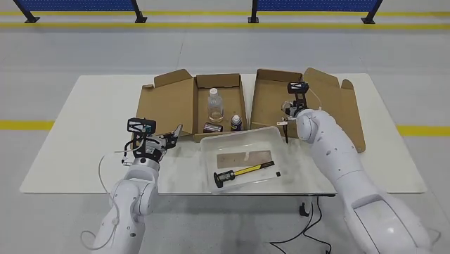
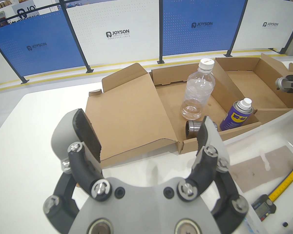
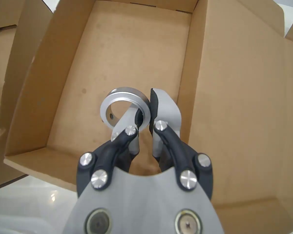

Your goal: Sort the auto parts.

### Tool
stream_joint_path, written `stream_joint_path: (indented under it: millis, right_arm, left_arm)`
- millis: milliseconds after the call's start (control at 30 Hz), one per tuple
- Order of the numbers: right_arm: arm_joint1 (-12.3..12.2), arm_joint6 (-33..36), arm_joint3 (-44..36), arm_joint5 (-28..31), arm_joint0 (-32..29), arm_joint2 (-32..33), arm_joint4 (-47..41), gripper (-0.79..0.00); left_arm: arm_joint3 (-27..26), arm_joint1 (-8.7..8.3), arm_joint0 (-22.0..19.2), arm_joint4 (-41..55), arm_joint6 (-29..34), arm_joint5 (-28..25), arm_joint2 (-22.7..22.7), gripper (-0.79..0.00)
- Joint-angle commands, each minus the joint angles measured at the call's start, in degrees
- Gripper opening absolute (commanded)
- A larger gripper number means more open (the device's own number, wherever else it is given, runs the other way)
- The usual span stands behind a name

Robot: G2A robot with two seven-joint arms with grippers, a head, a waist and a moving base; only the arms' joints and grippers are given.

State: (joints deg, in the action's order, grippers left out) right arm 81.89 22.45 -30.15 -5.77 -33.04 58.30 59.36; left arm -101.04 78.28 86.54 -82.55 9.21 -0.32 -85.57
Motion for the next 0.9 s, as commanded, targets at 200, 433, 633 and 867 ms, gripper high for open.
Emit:
stream_joint_path:
  millis: [200,433,633,867]
  right_arm:
    - [0.50,0.17,2.04,0.40,0.59,-0.27,0.18,-0.511]
    - [0.13,-1.16,-0.11,3.77,0.73,-0.04,1.57,-0.446]
    - [-1.84,-0.11,-9.44,9.24,-1.56,1.43,5.48,-0.265]
    - [-5.96,9.98,-34.82,15.70,-11.23,6.89,13.47,-0.089]
  left_arm:
    - [0.00,0.00,0.00,0.00,0.00,0.00,0.00,0.000]
    - [0.00,0.00,0.00,0.00,0.00,0.00,0.00,0.000]
    - [0.00,0.00,0.00,0.00,0.00,0.00,0.00,0.000]
    - [0.00,0.00,0.00,0.00,0.00,0.00,0.00,0.000]
